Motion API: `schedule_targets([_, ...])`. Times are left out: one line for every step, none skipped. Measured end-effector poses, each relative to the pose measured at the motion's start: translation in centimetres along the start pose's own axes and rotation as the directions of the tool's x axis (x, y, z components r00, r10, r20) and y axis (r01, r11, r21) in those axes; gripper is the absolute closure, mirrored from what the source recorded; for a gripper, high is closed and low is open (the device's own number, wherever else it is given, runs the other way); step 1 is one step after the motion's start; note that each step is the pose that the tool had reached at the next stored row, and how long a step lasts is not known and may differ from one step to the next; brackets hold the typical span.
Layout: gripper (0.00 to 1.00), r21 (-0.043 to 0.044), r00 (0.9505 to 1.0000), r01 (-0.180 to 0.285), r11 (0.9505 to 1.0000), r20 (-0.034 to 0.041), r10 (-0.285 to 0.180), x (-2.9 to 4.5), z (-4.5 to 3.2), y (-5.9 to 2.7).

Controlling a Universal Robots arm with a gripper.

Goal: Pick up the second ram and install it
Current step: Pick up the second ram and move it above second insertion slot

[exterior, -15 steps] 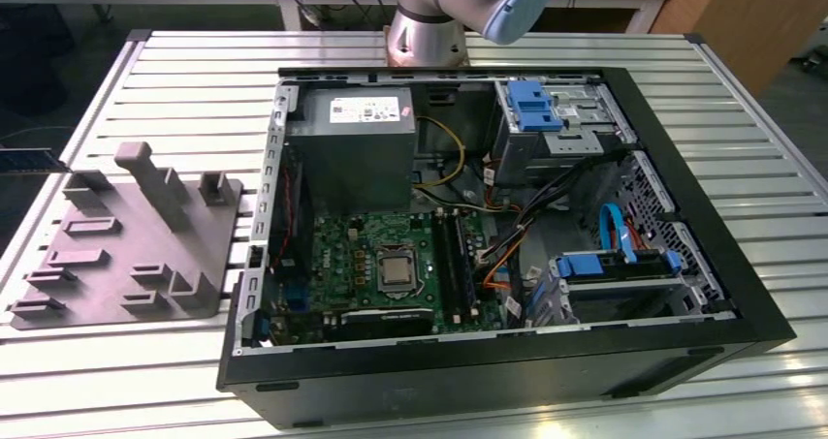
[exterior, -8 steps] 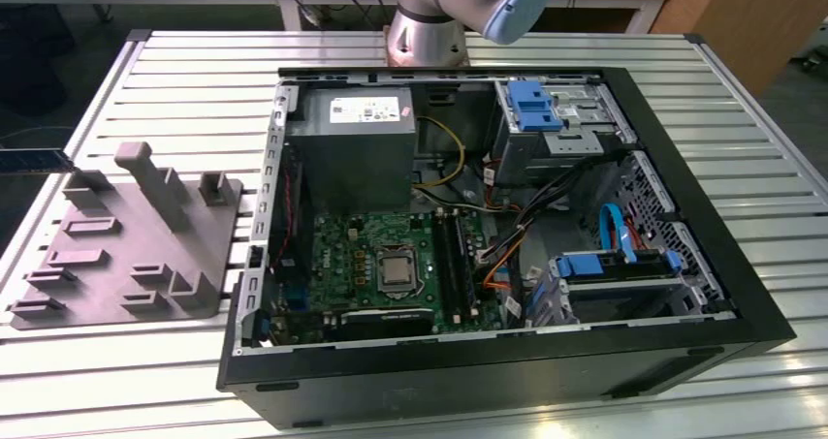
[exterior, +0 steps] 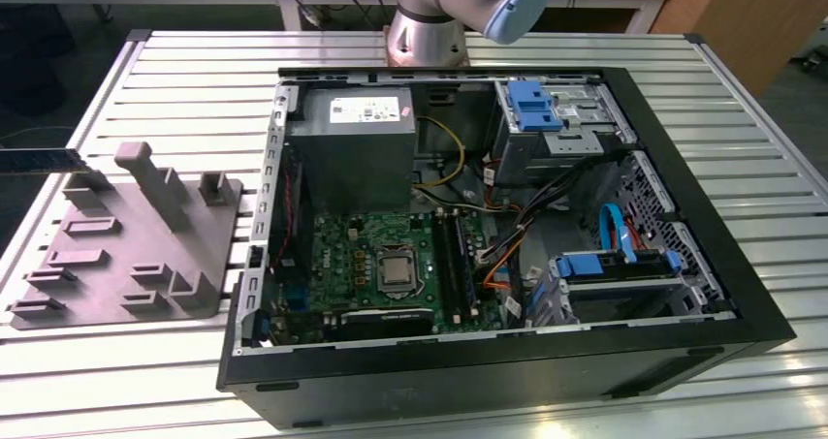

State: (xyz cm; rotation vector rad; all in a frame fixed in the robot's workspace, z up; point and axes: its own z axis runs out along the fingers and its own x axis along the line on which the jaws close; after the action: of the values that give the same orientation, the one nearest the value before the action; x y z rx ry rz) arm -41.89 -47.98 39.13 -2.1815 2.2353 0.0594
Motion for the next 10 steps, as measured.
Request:
schedule_targets([0.89,-0.0001,1.0000,0.000,1.0000,0.0000,0.000,0.00,0.00,-0.07])
schedule_targets([0.89,0.0000,1.0000,0.000,1.0000,0.0000,0.000,-0.01,0.00,-0.12])
schedule_targets([0.89,-0.0001,1.0000,0.000,1.0000,0.0000,0.000,-0.02,0.00,-0.17])
schedule_targets([0.89,0.0000,1.0000,0.000,1.0000,0.0001,0.000,-0.04,0.00,-0.21])
schedule_targets([0.89,-0.0001,1.0000,0.000,1.0000,0.0002,0.000,-0.06,0.00,-0.25])
schedule_targets([0.89,-0.0002,1.0000,0.000,1.0000,0.0006,0.000,-0.09,0.00,-0.27])
schedule_targets([0.89,-0.0002,1.0000,0.000,1.0000,0.0014,0.000,-0.12,-0.01,-0.29])
schedule_targets([0.89,-0.0001,1.0000,0.000,1.0000,0.0024,0.000,-0.18,-0.01,-0.31])
schedule_targets([0.89,-0.0002,1.0000,0.000,1.0000,0.0032,0.000,-0.24,-0.04,-0.32])
schedule_targets([0.89,-0.0002,1.0000,0.000,1.0000,0.0038,0.000,-0.29,-0.07,-0.32])
